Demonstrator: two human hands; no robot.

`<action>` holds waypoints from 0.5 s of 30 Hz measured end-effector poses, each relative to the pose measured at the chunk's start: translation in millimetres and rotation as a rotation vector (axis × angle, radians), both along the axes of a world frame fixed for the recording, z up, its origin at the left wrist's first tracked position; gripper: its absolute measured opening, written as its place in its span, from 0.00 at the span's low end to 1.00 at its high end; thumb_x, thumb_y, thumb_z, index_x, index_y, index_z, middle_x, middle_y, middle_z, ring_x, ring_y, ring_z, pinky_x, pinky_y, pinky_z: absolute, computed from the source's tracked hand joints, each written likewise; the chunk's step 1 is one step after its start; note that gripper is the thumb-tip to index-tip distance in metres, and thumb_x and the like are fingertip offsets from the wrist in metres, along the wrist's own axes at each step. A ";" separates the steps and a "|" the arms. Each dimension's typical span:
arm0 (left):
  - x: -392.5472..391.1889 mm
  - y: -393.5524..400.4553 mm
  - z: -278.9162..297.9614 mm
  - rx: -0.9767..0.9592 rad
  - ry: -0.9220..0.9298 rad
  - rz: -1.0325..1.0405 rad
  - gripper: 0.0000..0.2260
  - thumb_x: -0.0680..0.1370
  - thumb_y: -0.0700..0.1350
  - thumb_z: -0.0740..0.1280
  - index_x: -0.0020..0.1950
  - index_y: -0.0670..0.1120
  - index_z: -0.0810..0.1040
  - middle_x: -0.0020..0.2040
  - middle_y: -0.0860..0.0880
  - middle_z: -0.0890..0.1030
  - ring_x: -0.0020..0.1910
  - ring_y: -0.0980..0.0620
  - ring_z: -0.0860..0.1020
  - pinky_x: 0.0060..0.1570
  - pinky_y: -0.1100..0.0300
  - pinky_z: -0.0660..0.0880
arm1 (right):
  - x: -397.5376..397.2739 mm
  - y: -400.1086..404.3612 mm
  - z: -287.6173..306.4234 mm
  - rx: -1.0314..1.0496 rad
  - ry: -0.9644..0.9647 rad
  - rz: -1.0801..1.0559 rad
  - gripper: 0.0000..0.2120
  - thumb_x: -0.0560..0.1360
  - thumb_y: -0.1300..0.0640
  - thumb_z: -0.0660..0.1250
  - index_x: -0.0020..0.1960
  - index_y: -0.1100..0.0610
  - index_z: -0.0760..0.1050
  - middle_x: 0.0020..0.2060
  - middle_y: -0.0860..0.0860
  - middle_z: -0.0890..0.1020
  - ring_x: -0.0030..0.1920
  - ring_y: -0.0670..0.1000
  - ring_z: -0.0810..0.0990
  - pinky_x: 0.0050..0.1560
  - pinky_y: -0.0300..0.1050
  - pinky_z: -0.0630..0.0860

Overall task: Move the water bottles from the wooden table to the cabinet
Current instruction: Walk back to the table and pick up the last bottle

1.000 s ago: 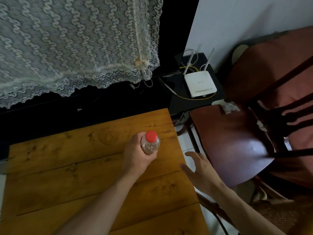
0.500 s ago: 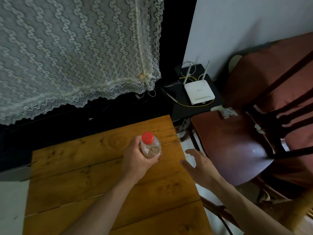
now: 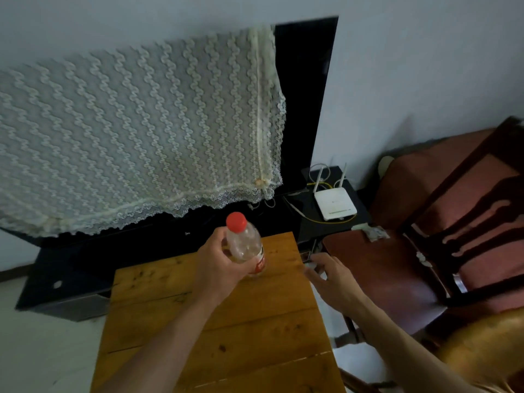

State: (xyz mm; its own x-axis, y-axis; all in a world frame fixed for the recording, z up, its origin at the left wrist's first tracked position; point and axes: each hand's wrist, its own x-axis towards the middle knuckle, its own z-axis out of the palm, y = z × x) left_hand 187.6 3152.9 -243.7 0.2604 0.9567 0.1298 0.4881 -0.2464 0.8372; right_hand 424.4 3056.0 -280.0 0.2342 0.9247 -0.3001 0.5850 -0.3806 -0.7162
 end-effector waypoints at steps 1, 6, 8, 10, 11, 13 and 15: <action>-2.5 -3.8 14.7 0.019 0.001 0.003 0.26 0.64 0.52 0.82 0.57 0.54 0.74 0.52 0.59 0.80 0.51 0.63 0.79 0.47 0.68 0.78 | -2.3 -0.1 9.8 -0.005 0.006 0.013 0.13 0.77 0.36 0.61 0.55 0.41 0.68 0.47 0.39 0.72 0.49 0.42 0.71 0.46 0.40 0.68; -17.9 -22.6 81.6 0.050 -0.015 0.004 0.27 0.63 0.52 0.83 0.58 0.52 0.76 0.51 0.57 0.82 0.50 0.61 0.81 0.49 0.62 0.80 | -19.6 -5.1 60.2 -0.003 0.051 0.039 0.26 0.78 0.38 0.60 0.71 0.50 0.66 0.62 0.51 0.74 0.50 0.46 0.77 0.47 0.41 0.72; -24.9 -33.0 104.5 0.043 -0.022 0.002 0.26 0.63 0.52 0.83 0.57 0.52 0.77 0.50 0.56 0.83 0.49 0.60 0.81 0.48 0.60 0.80 | -30.5 -16.4 83.1 0.028 0.040 0.029 0.25 0.79 0.41 0.60 0.72 0.51 0.66 0.65 0.51 0.72 0.51 0.46 0.75 0.49 0.42 0.72; -32.2 -44.9 122.2 0.027 -0.048 0.022 0.24 0.63 0.50 0.83 0.54 0.52 0.77 0.49 0.55 0.83 0.47 0.57 0.82 0.45 0.58 0.81 | -40.7 -30.9 98.8 0.067 0.043 0.004 0.24 0.79 0.41 0.60 0.72 0.50 0.66 0.64 0.49 0.73 0.54 0.47 0.75 0.51 0.46 0.74; -36.6 -51.3 129.0 0.024 -0.067 0.029 0.23 0.63 0.49 0.83 0.53 0.52 0.77 0.48 0.54 0.83 0.47 0.56 0.82 0.45 0.57 0.81 | -46.4 -39.7 104.8 0.081 0.052 -0.012 0.23 0.79 0.41 0.61 0.70 0.50 0.67 0.62 0.48 0.73 0.55 0.47 0.76 0.51 0.47 0.76; -45.9 -64.0 138.5 0.031 -0.087 0.026 0.22 0.64 0.48 0.83 0.53 0.50 0.77 0.47 0.53 0.83 0.45 0.54 0.82 0.45 0.55 0.82 | -56.9 -56.9 112.9 0.096 0.063 -0.038 0.19 0.79 0.41 0.61 0.65 0.51 0.71 0.57 0.45 0.76 0.54 0.46 0.77 0.51 0.47 0.77; -55.9 -76.6 144.7 0.034 -0.100 0.013 0.23 0.63 0.50 0.82 0.52 0.48 0.78 0.46 0.51 0.84 0.45 0.52 0.83 0.44 0.51 0.83 | -68.7 -73.7 116.8 0.116 0.079 -0.065 0.14 0.79 0.40 0.59 0.56 0.49 0.73 0.47 0.41 0.76 0.47 0.42 0.77 0.50 0.49 0.79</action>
State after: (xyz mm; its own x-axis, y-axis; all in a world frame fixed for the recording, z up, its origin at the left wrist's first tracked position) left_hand 131.7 3076.3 -99.0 0.2320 0.9546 0.1868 0.4063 -0.2696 0.8730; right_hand 355.6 2982.3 -163.2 0.2742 0.9380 -0.2121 0.5019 -0.3277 -0.8004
